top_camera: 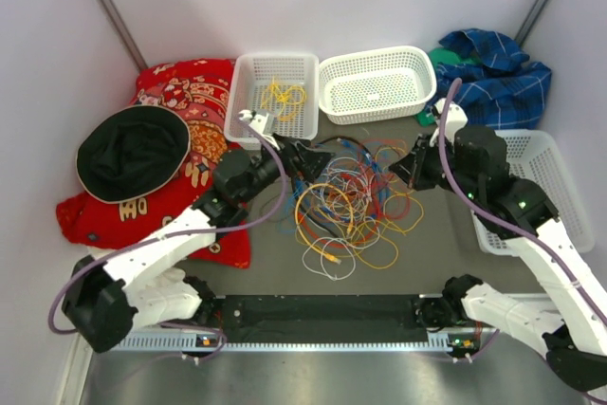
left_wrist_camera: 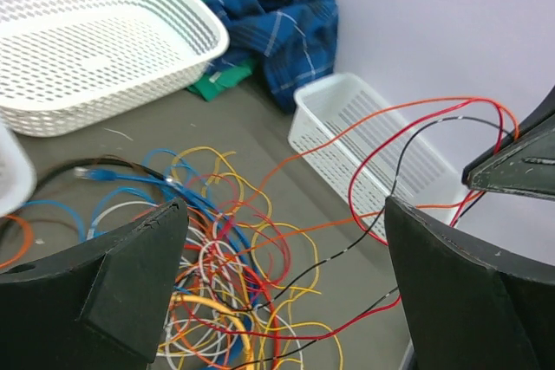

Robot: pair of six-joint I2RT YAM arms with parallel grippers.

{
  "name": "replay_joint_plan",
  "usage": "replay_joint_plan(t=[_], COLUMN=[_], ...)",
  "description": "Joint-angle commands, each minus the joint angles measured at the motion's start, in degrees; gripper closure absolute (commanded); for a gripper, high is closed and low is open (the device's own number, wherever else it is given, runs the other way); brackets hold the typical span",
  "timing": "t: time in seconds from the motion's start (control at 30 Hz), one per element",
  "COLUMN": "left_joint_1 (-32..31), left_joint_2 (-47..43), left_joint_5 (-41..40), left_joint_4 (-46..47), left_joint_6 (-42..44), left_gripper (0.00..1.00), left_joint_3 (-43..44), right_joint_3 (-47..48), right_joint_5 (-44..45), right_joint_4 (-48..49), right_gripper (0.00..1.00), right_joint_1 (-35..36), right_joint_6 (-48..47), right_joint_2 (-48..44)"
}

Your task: Untangle the cables

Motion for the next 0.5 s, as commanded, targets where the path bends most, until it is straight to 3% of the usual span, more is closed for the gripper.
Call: replay_joint_plan(t=[0.0,0.47], left_joint_1=[0.0,-0.3], left_joint_2=[4.6,17.2], left_joint_5=[7.8,17.2], left_joint_4=[14.6,28.8], left_joint_6=[-4.4,-11.3], left_gripper=[0.01,0.01], left_joint_3=[1.8,8.1], right_joint_3=[1.3,-0.1], right_joint_5=[-1.5,-2.3], right_joint_4=[0.3,0.9], right_gripper=[1.00,1.00], right_joint_1=[0.7,0.7], right_joint_6=[0.8,1.1], right_joint_2=[-1.7,-1.8])
